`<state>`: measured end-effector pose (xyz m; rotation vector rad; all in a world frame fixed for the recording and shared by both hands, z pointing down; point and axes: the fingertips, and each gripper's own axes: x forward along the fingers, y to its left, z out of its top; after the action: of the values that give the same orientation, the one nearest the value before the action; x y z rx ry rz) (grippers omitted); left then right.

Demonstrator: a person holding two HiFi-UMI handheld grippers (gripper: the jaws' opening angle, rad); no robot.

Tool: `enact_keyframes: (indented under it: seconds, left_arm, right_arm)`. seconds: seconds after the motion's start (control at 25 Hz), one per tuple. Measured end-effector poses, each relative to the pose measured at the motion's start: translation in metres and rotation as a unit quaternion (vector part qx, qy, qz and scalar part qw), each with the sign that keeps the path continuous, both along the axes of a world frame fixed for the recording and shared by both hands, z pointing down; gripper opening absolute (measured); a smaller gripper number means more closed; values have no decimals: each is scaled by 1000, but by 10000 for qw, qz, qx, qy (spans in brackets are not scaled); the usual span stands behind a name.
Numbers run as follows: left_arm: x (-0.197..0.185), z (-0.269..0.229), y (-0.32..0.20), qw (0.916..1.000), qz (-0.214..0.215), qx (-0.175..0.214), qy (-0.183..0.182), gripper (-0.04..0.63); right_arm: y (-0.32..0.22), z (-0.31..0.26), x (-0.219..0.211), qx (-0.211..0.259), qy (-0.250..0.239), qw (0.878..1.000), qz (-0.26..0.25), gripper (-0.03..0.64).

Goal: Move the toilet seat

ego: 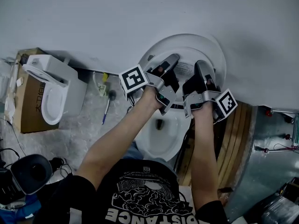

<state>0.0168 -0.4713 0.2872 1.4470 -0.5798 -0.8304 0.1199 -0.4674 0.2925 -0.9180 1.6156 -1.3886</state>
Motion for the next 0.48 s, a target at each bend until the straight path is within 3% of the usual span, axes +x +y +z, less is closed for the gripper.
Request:
enact_keyframes:
  seconds: [0.2, 0.48]
  left_arm:
    - [0, 2, 0, 9999, 33, 33, -118, 129]
    - [-1, -5, 0, 9992, 25, 197, -351, 129]
  right_arm:
    - [1, -3, -4, -13, 75, 9999, -73, 74]
    - [5, -8, -16, 125, 585, 9976, -334, 74]
